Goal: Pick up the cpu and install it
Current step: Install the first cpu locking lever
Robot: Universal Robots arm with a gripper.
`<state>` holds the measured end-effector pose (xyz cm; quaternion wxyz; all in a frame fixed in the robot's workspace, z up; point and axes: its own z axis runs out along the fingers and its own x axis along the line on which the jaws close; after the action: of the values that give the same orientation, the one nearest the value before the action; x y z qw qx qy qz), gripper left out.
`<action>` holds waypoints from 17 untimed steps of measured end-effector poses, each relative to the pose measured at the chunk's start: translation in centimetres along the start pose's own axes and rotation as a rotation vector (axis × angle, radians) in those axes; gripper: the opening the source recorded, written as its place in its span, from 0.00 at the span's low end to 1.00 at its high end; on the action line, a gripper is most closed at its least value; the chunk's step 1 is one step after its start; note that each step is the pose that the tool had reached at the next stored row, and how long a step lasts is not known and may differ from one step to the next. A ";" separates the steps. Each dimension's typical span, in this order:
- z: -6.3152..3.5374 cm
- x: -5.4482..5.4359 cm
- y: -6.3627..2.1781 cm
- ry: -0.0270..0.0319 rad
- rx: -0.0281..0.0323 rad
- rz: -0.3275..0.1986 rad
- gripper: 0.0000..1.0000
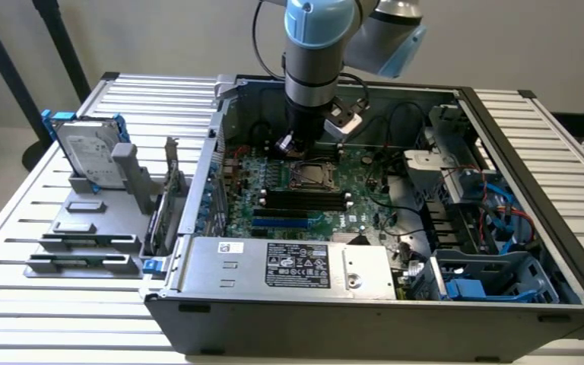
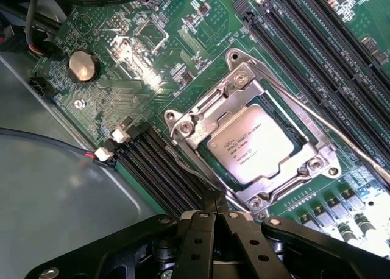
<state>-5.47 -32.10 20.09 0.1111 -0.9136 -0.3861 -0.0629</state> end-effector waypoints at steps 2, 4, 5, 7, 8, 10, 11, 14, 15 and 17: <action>0.02 0.0 -0.02 0.0002 -0.0001 0.000 0.11; 0.02 0.1 -0.03 0.0002 -0.0002 0.000 0.11; 0.02 0.1 -0.03 0.0002 -0.0002 0.000 0.11; 0.02 0.1 -0.03 0.0000 -0.0005 0.001 0.11; 0.02 0.1 -0.02 -0.0002 -0.0006 0.001 0.11; 0.03 0.1 0.01 -0.0006 -0.0010 0.001 0.11; 0.03 0.1 0.02 -0.0008 -0.0012 0.001 0.11; 0.03 0.2 0.08 -0.0013 -0.0017 0.000 0.11; 0.03 0.2 0.10 -0.0015 -0.0019 0.000 0.11; 0.04 0.2 0.14 -0.0019 -0.0023 0.000 0.11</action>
<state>-5.21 -32.03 20.08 0.1097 -0.9139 -0.3859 -0.0624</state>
